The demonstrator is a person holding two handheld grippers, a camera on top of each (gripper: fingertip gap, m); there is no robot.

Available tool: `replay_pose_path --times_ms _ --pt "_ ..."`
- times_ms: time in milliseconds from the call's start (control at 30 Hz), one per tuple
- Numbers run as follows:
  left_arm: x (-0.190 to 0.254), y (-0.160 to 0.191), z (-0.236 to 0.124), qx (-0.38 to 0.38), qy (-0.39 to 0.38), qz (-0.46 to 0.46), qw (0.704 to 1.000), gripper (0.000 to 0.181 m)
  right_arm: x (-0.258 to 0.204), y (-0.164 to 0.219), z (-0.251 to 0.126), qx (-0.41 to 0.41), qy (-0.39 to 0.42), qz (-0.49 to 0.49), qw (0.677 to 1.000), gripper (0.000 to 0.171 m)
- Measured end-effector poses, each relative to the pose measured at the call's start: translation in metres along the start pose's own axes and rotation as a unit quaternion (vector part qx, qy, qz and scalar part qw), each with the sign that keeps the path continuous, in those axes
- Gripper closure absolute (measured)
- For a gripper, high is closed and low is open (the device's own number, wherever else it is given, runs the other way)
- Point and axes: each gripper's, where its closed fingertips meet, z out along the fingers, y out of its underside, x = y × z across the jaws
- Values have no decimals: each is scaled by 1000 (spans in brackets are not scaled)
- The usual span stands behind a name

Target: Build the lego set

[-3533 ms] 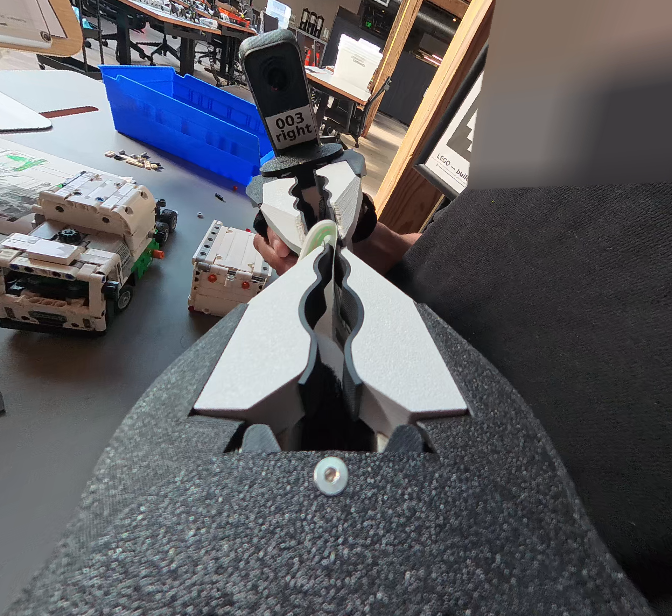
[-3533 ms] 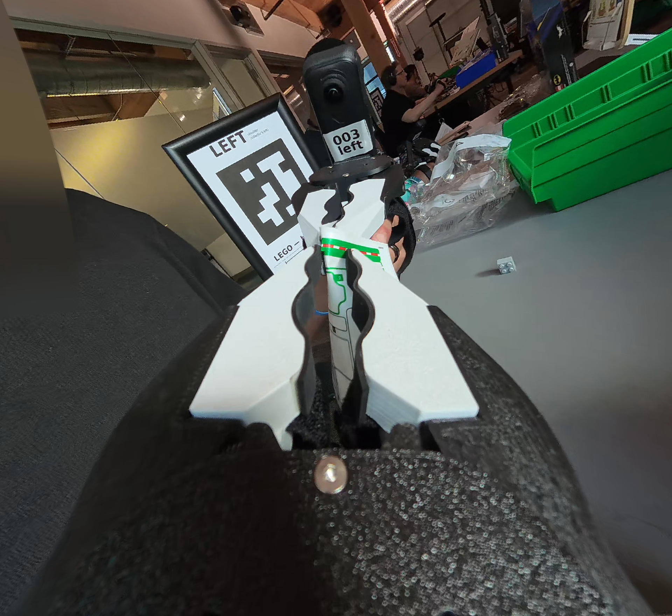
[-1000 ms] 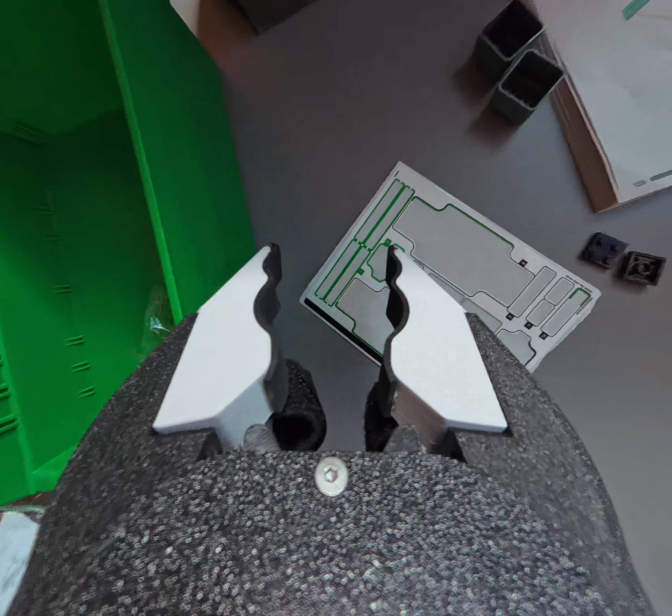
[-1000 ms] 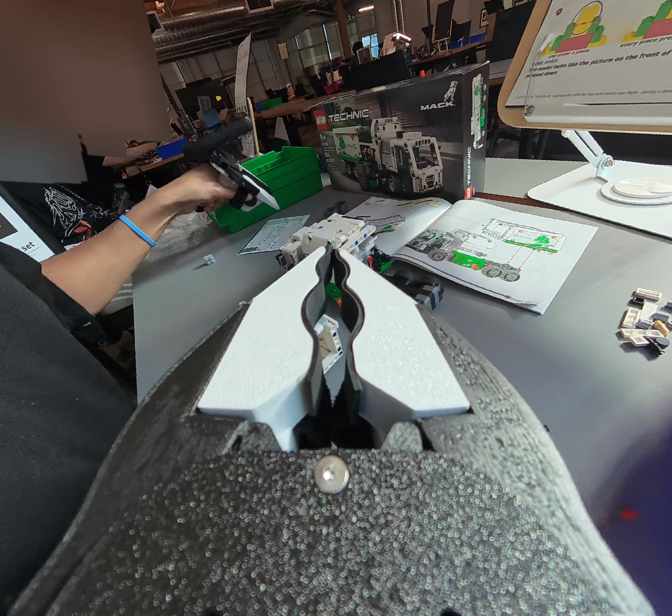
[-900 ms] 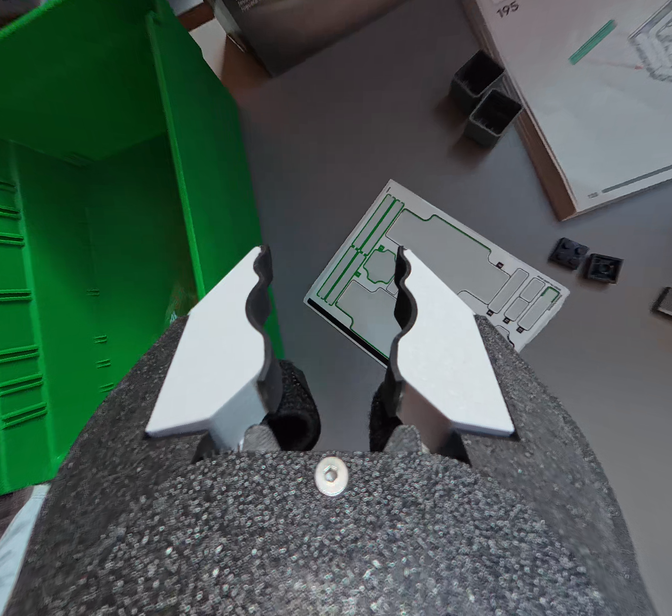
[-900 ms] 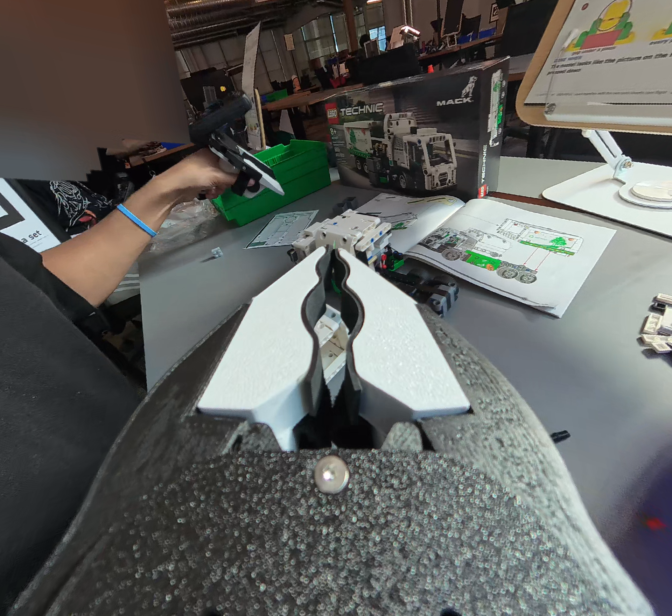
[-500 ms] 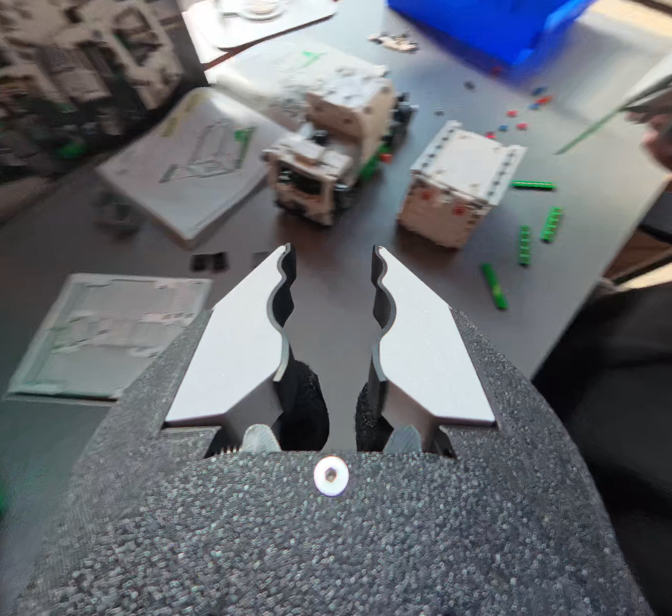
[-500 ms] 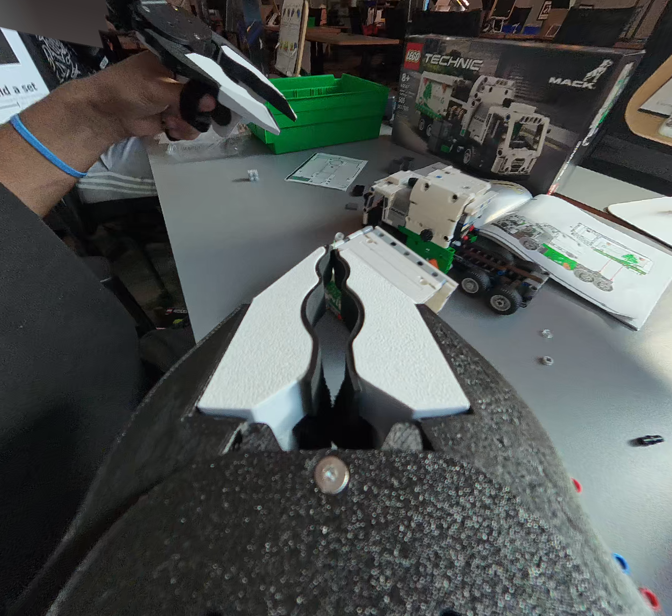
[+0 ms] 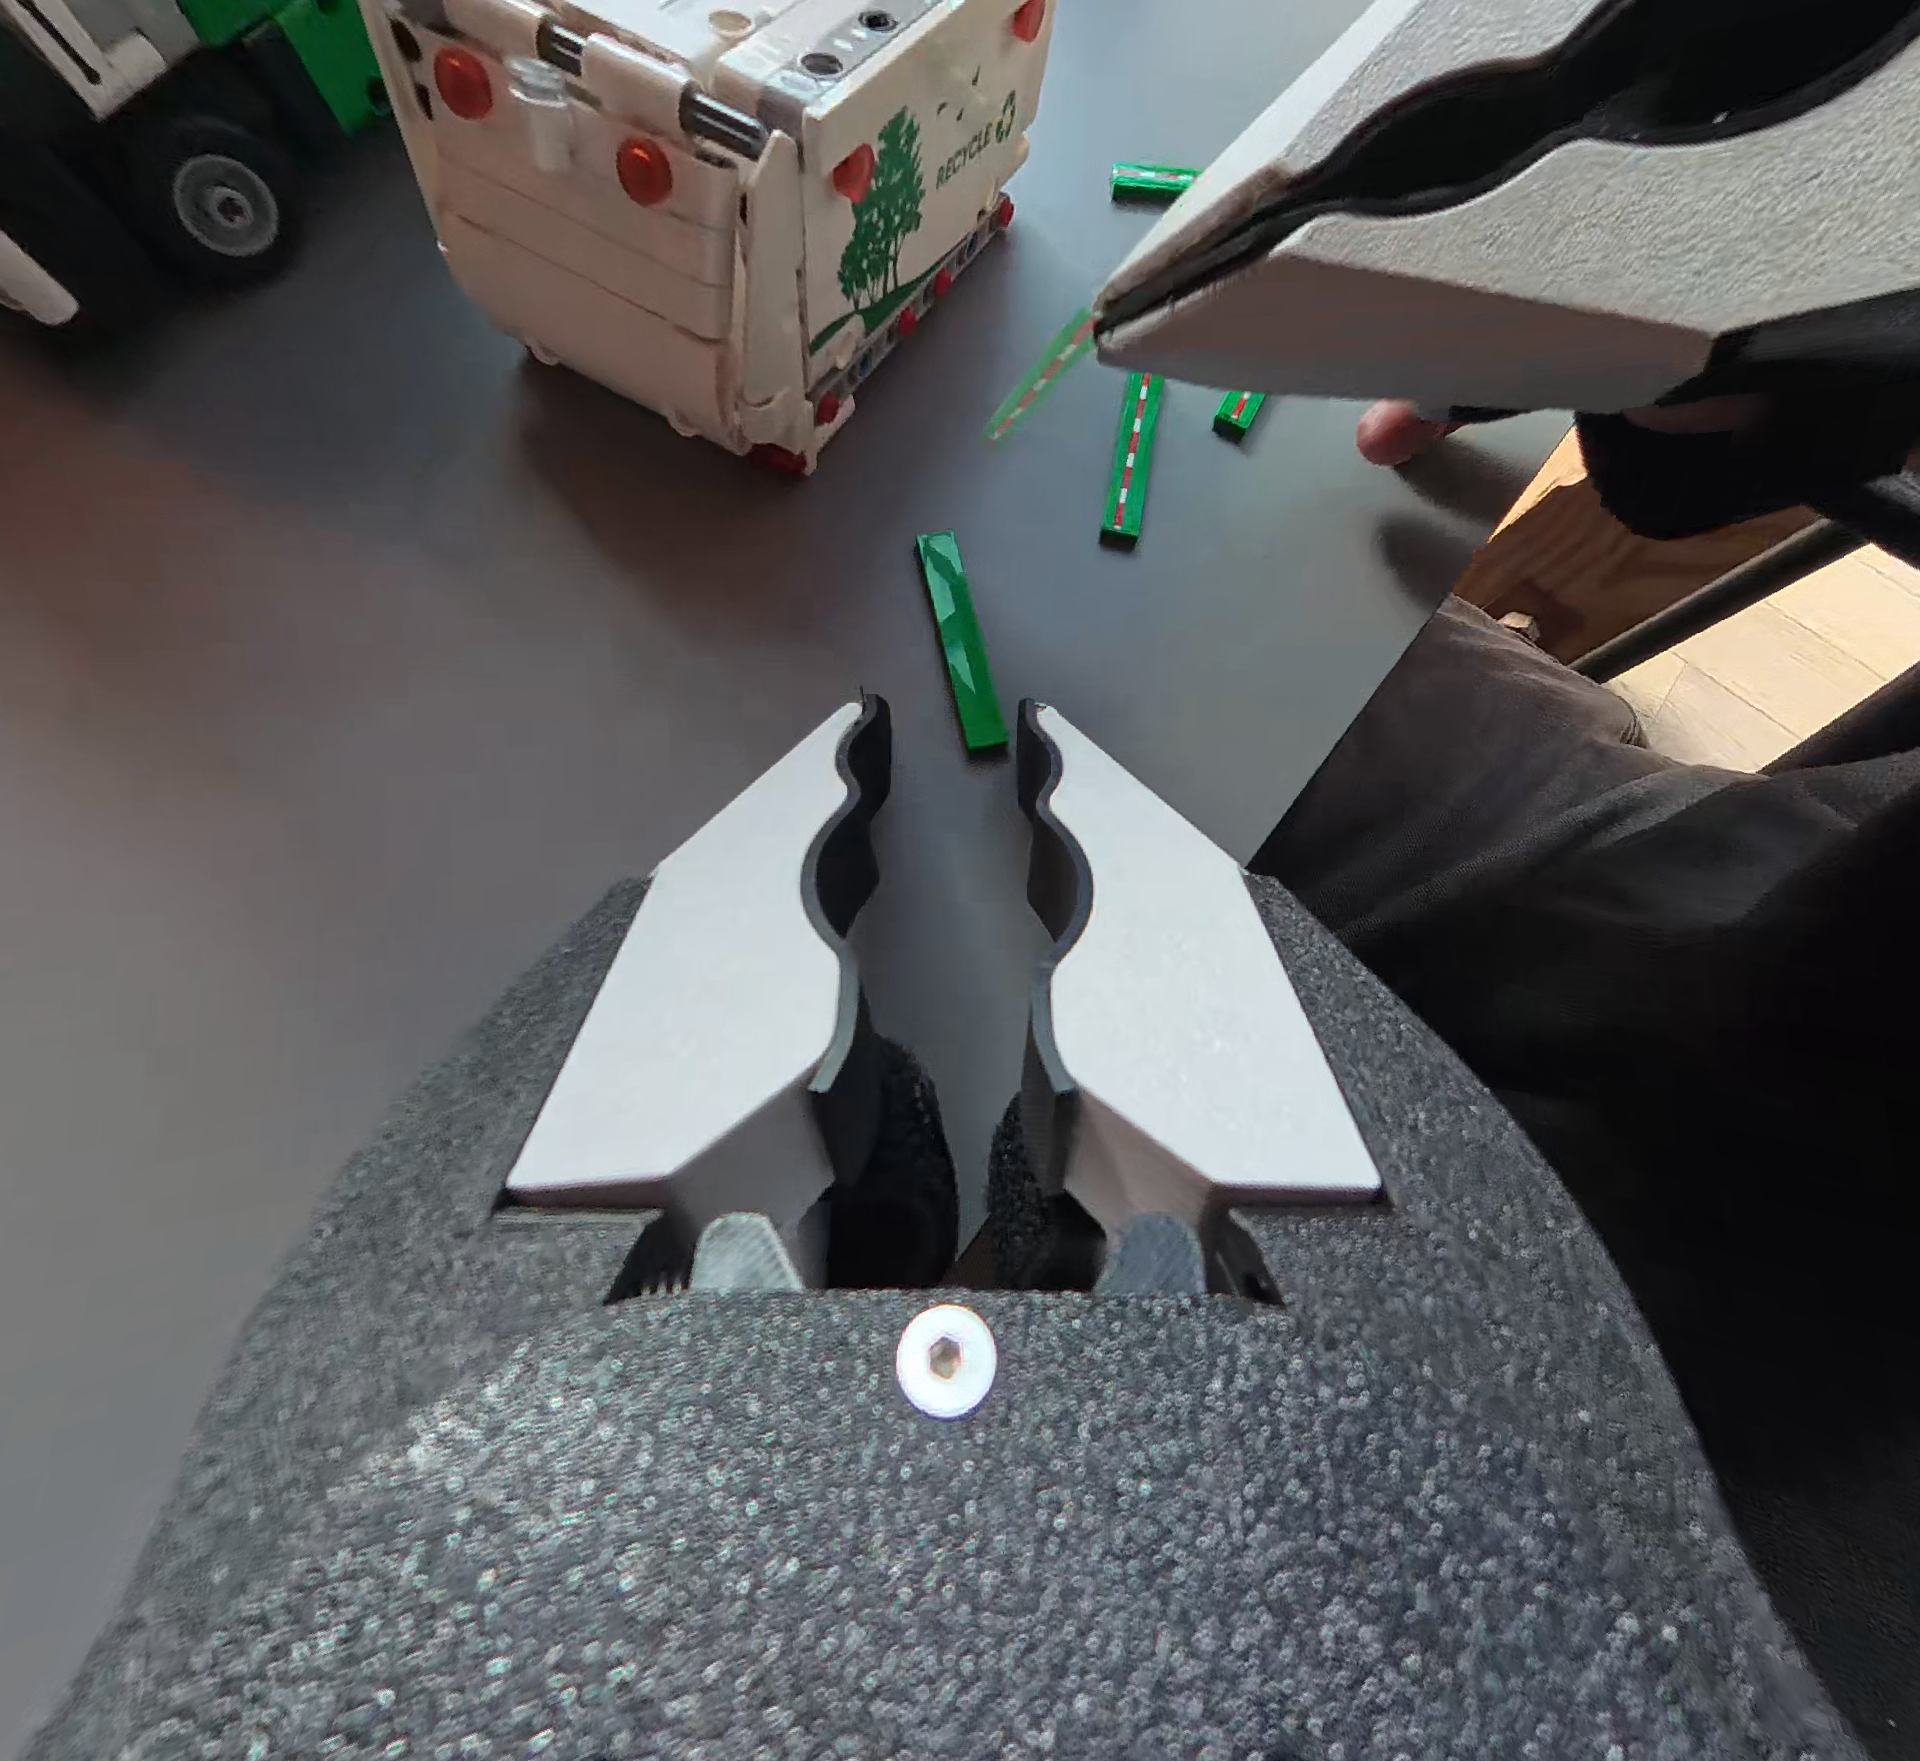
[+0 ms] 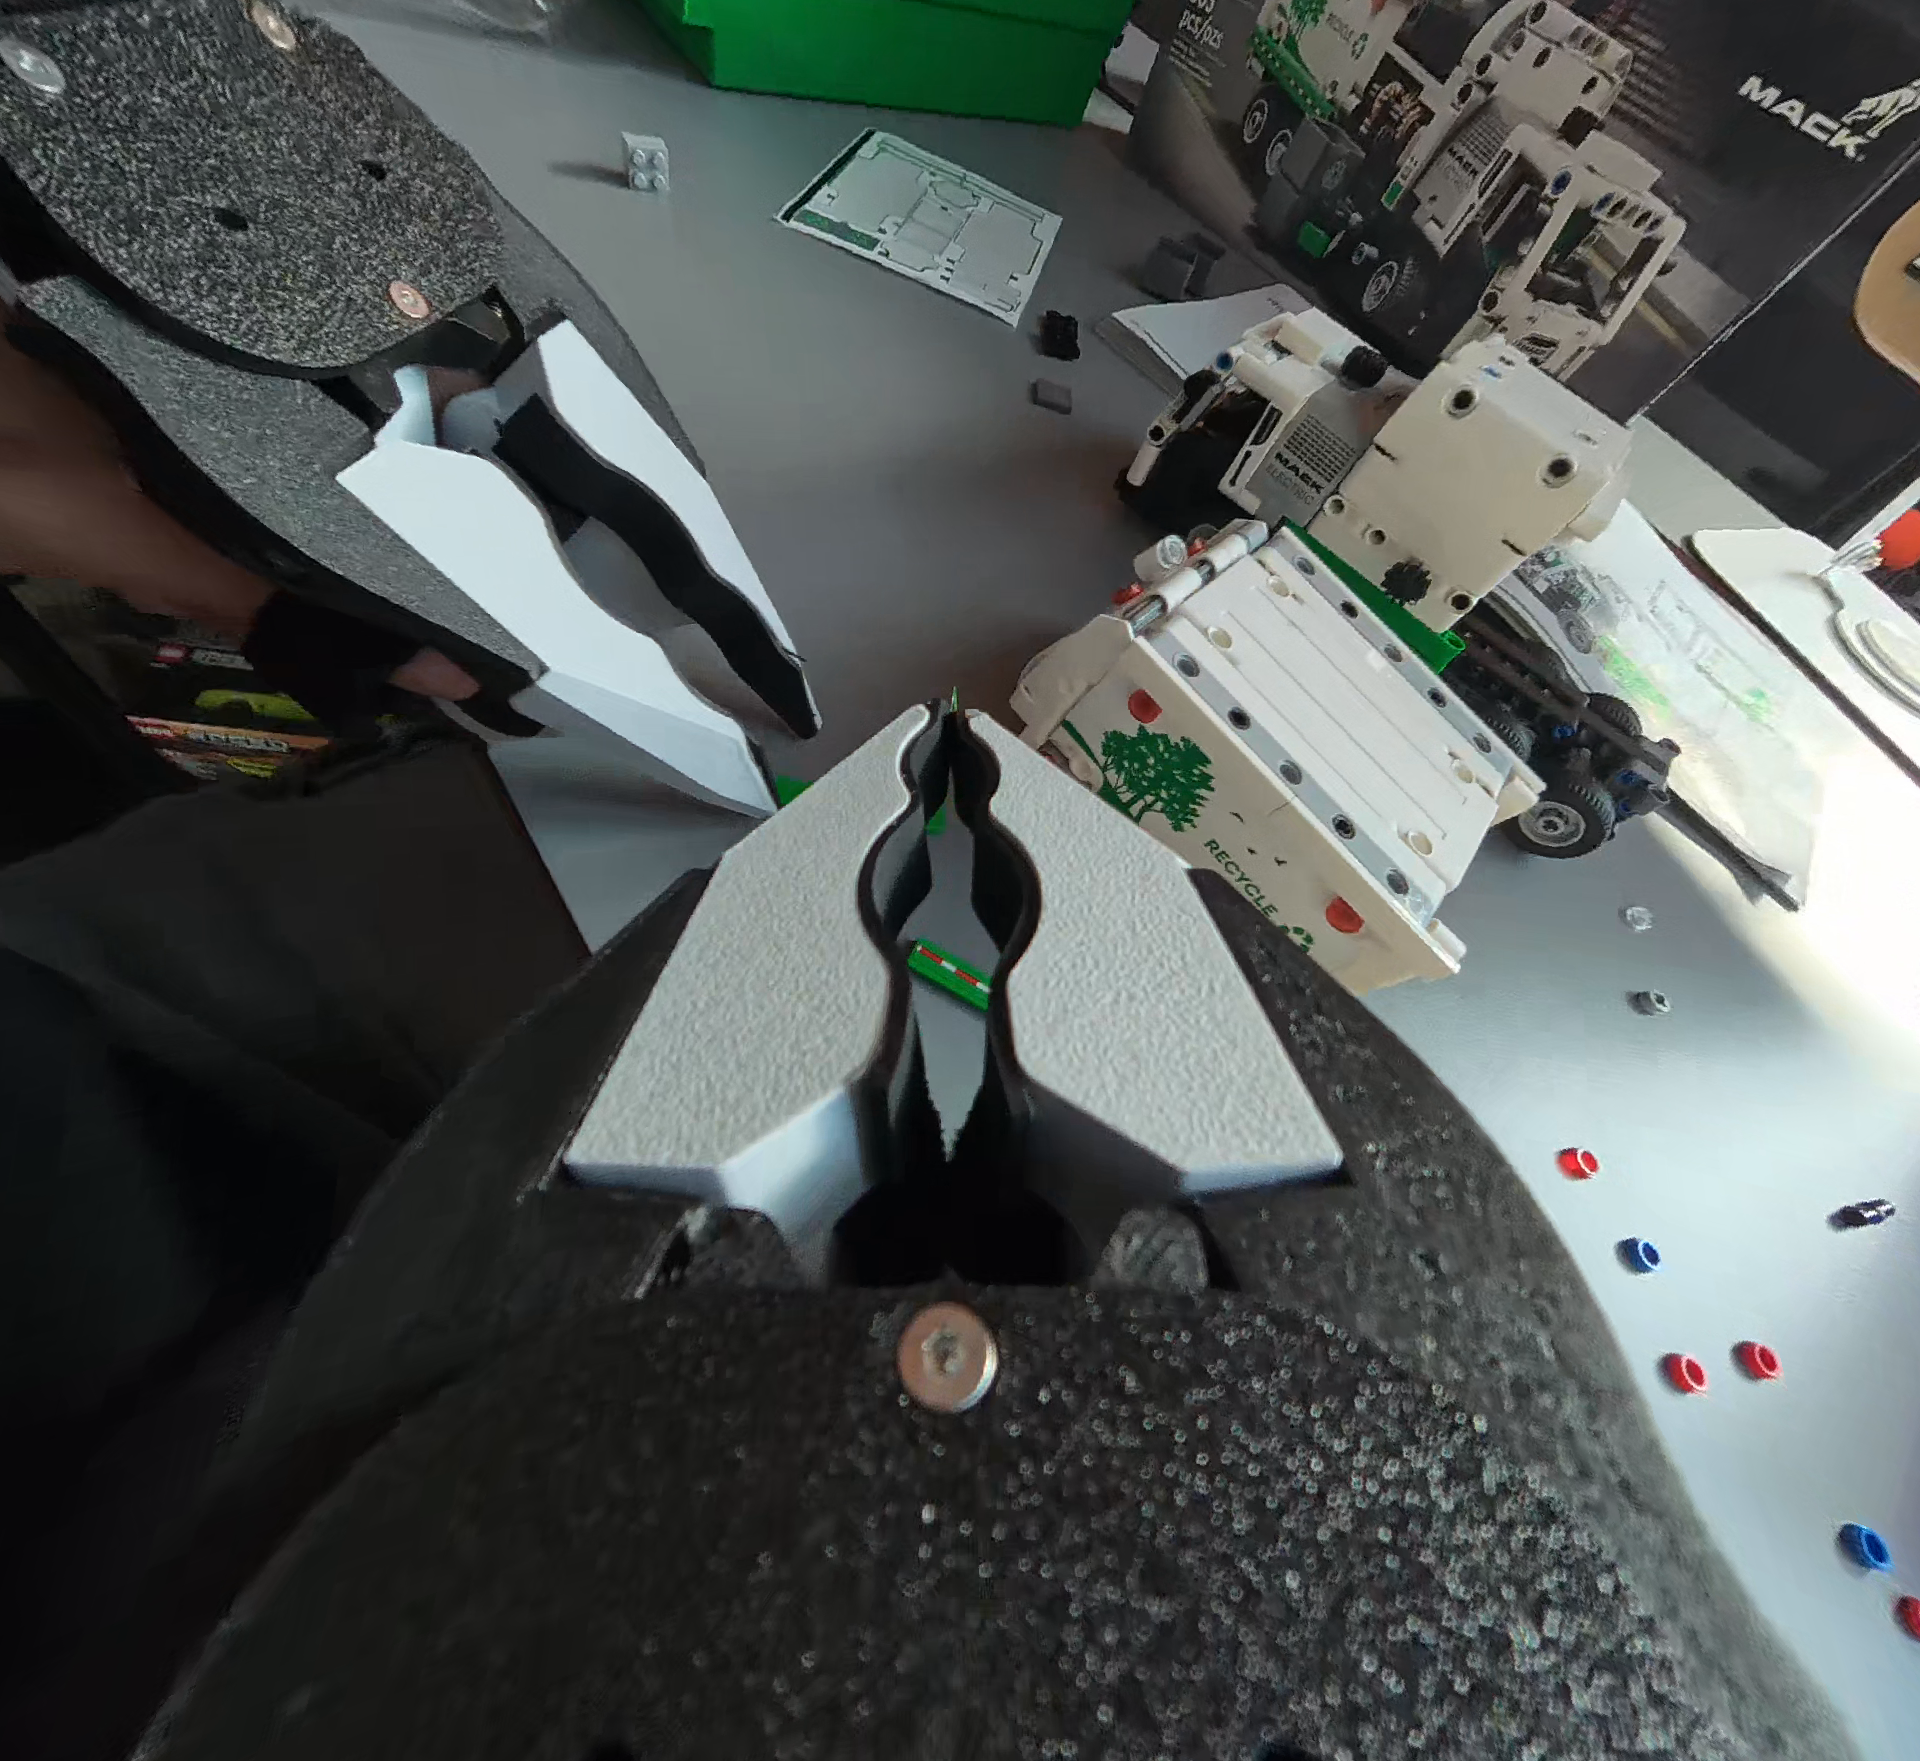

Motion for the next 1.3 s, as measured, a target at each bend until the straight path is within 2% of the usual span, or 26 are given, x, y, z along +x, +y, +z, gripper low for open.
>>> replay_pose_path --times_ms 133,333,500,567,633,700,767,900,967,1067,1167,1233,1300 --pt "-1 -2 6 -7 -6 2 1000 174 1 3 5 -16 25 -39 999 171" --pt "-3 -4 10 -10 -11 -2 1000 175 -7 8 7 -44 40 -60 996 171" --pt "1 -4 9 -5 -2 -1 1000 175 -4 3 5 -32 46 -27 998 171" --pt "5 -5 9 -1 11 -11 1000 170 3 0 1 -18 39 18 999 171" --pt "9 -9 6 12 23 -23 999 156 5 -4 -2 -6 38 11 999 171" --pt "15 -20 -3 45 53 -50 996 157 -2 -7 -2 -2 43 -61 997 171" --pt "16 -35 -18 86 104 -112 985 165 -10 -3 -1 -7 37 -127 991 171" --pt "5 -48 -39 125 188 -226 948 166 -7 6 0 -12 51 -187 981 171" --pt "2 -45 -39 125 207 -253 937 165 -10 11 3 -21 38 -176 983 171" --pt "-4 -29 -30 97 173 -198 960 160 -13 5 1 6 43 -133 990 171" --pt "-6 -14 -25 42 123 -49 990 156 -8 -4 -8 51 96 -122 987 171" --pt "-13 -8 -22 13 75 48 996 155 -13 -7 -11 74 97 -125 985 171" --pt "-6 -3 -19 -10 86 88 992 159 -17 0 -8 65 75 -98 990 171"
